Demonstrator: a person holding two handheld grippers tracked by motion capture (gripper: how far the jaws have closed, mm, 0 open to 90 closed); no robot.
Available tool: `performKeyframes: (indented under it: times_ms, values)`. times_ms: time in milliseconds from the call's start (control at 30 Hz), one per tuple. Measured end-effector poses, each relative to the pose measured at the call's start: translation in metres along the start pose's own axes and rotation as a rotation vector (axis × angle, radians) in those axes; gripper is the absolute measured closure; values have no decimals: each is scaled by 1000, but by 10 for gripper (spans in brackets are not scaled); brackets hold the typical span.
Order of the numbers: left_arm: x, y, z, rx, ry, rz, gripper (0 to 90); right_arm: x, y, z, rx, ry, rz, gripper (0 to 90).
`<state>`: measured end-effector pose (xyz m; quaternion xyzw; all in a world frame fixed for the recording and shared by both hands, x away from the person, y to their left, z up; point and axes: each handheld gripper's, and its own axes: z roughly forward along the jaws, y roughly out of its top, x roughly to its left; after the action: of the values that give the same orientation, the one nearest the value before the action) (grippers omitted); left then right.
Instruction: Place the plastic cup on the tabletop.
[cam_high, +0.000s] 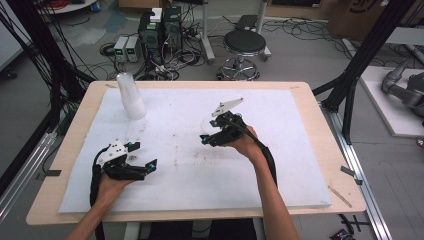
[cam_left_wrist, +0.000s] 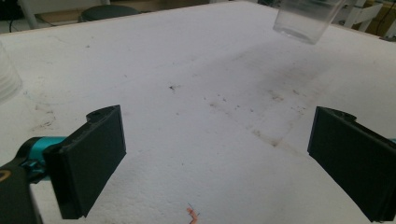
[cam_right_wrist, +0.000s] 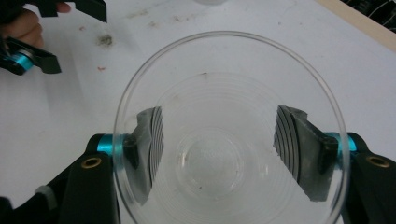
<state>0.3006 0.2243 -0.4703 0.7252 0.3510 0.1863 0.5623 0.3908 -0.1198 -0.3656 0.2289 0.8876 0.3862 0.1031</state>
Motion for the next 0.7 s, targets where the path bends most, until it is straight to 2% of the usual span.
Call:
performKeyframes:
  times_ms: [133, 433, 700]
  values:
    - [0, 0, 0, 1, -5, -2, 42, 0, -1, 10, 33, -15, -8, 337]
    - [1, 0, 0, 2, -9, -2, 42, -3, -6, 28, 74, -31, 17, 337]
    - [1, 0, 0, 3, -13, -3, 42, -1, -7, 40, 97, -44, 3, 337]
